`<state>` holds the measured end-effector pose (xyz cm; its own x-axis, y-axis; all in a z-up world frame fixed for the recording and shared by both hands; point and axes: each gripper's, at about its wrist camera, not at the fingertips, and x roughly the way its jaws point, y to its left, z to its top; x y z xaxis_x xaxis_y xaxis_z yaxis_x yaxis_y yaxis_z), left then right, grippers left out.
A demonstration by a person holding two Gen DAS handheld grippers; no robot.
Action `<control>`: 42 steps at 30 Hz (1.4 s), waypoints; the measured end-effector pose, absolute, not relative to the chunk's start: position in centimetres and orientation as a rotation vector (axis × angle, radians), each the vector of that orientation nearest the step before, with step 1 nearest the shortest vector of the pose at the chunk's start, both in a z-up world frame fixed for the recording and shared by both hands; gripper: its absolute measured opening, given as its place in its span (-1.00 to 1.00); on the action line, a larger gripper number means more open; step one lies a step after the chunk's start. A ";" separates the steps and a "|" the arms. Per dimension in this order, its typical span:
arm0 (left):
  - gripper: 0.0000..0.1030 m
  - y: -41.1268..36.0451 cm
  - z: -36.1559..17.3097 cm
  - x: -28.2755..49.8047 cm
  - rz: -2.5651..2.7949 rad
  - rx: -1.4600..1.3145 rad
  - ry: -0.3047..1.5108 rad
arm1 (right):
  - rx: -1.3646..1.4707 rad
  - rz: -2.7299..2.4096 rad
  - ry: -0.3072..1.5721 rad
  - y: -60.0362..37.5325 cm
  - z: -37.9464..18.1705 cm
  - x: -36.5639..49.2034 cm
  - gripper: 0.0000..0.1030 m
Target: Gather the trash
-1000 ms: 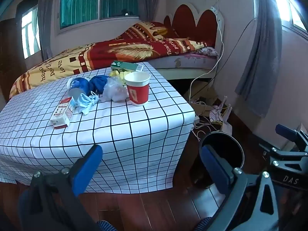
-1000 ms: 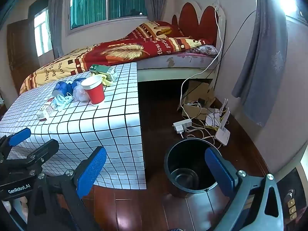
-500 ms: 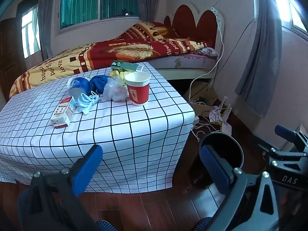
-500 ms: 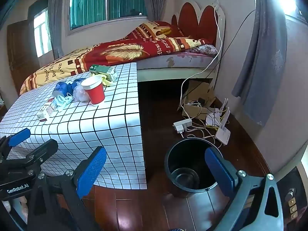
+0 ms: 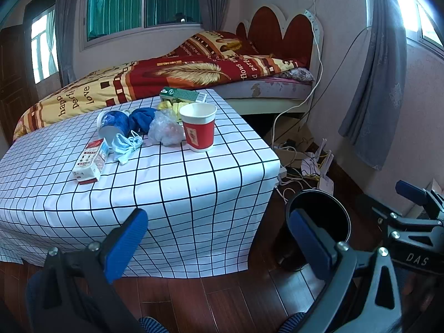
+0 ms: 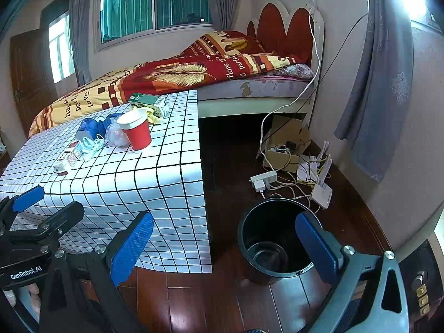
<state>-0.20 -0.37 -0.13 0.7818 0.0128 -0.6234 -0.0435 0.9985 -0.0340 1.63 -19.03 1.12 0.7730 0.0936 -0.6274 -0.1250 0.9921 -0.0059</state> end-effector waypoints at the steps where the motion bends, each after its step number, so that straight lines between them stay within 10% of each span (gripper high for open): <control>1: 0.99 -0.4 -0.2 -0.2 0.030 -0.048 0.673 | -0.048 0.119 0.678 -19.0 1.1 1.6 1.00; 42: 0.99 -0.8 -0.2 0.0 0.021 -0.047 0.675 | -0.049 0.124 0.680 -18.7 1.0 1.8 1.00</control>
